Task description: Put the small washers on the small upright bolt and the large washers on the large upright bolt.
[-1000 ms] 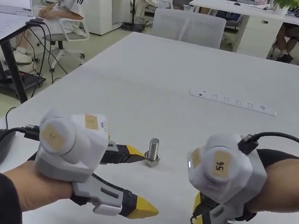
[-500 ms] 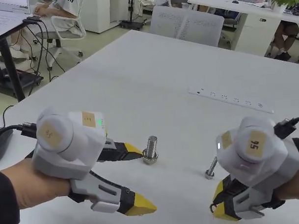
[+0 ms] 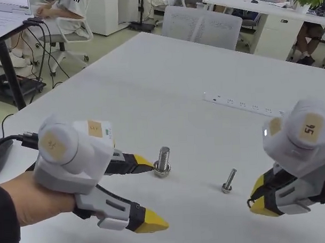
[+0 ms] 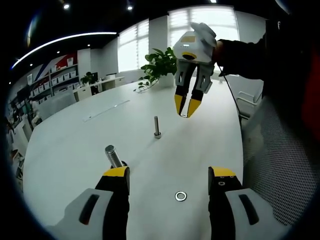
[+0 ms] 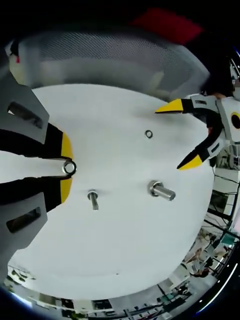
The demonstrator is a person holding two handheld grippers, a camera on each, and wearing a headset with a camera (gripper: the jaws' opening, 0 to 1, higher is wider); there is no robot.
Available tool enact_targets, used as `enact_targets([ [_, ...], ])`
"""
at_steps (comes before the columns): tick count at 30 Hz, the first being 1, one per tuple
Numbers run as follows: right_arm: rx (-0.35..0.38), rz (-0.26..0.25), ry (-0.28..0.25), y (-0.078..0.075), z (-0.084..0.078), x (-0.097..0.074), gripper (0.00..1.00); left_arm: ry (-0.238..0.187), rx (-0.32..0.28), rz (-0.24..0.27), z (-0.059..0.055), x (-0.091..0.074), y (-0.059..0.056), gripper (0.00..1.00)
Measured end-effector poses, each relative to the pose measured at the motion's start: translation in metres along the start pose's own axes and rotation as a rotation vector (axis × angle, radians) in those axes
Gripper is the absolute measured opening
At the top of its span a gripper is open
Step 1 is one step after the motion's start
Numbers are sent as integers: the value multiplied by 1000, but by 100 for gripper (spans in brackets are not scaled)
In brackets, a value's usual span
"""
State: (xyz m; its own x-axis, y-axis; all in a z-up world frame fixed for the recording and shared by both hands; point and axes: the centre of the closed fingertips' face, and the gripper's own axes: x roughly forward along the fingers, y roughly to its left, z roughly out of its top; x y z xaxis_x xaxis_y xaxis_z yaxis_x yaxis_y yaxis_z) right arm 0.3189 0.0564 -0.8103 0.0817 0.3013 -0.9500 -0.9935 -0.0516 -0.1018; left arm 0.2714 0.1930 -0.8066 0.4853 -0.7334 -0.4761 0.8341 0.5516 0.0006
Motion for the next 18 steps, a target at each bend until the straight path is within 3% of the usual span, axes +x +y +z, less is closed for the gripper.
enact_targets([
  [18, -37, -64, -16, -38, 22, -9, 13, 7, -4, -2, -2, 1, 1, 63],
])
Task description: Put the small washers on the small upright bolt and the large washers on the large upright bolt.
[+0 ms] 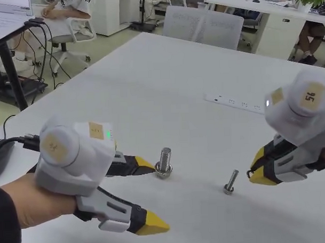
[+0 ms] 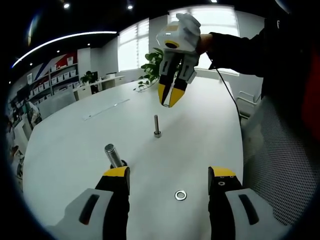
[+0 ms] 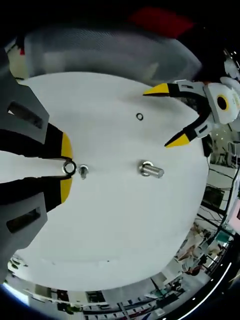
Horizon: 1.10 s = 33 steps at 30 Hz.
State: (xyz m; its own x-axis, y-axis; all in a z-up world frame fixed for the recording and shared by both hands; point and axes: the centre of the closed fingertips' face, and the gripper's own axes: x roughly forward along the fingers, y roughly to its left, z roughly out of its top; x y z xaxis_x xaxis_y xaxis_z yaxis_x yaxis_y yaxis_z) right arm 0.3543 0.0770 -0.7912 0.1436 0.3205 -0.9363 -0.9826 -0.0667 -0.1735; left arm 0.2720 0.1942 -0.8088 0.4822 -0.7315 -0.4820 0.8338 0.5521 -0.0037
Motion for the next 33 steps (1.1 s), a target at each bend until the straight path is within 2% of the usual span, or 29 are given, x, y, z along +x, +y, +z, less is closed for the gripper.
enact_targets([
  [5, -19, 4, -6, -6, 8, 5, 13, 0, -4, 4, -1, -1, 2, 63],
  [9, -24, 7, 3, -10, 8, 10, 13, 3, -5, 3, -2, -1, 1, 63],
  [21, -27, 40, 21, -9, 8, 20, 13, -1, -9, 2, -3, -1, 1, 63],
  [33, -24, 52, 36, -9, 5, 27, 13, -2, -11, 5, -3, -1, 2, 62],
])
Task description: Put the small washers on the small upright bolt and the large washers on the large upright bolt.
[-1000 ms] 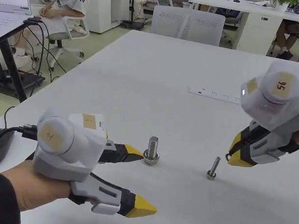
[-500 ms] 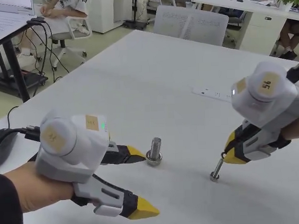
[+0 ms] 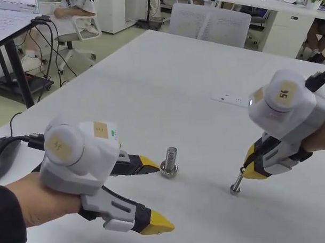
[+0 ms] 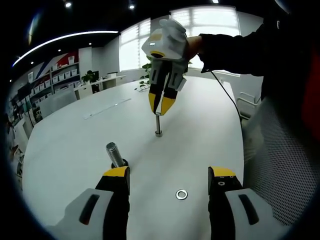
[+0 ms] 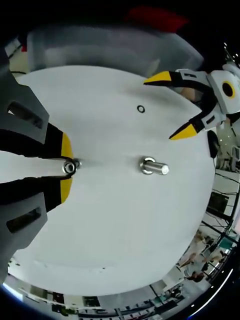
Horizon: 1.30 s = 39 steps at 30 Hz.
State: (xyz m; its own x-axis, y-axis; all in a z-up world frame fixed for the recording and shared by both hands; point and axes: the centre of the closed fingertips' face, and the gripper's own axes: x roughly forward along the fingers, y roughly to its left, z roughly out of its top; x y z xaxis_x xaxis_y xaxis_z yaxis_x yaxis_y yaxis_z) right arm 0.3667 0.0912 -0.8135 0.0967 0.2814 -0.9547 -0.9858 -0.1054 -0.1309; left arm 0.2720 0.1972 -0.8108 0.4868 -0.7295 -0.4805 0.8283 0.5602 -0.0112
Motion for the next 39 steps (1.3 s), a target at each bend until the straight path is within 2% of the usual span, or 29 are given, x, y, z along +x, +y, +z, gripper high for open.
enact_targets([
  [19, 3, 30, 16, 3, -2, 11, 13, 2, -7, 6, -2, -1, 1, 62],
  [39, -3, 74, 65, 10, -12, 38, 13, 3, -11, 7, -3, -1, 1, 62],
])
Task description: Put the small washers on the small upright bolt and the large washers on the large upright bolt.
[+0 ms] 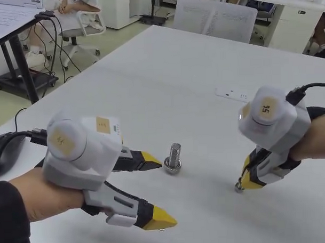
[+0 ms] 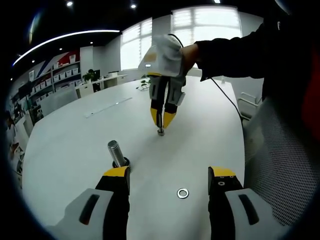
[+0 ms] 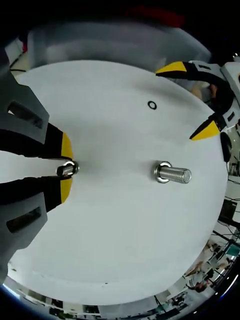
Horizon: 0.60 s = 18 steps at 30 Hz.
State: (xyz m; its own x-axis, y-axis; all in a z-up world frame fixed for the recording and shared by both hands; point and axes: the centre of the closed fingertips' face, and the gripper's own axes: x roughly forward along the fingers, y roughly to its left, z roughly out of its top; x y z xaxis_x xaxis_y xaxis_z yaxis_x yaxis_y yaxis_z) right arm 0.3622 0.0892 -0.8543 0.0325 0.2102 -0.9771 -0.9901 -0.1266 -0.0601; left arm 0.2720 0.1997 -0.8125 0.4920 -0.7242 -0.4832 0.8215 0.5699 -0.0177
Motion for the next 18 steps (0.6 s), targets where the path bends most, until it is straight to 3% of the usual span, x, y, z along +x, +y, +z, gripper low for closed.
enact_targets([
  [18, -5, 18, 16, -4, -3, 13, 14, 1, -5, 1, -1, 0, 1, 62],
])
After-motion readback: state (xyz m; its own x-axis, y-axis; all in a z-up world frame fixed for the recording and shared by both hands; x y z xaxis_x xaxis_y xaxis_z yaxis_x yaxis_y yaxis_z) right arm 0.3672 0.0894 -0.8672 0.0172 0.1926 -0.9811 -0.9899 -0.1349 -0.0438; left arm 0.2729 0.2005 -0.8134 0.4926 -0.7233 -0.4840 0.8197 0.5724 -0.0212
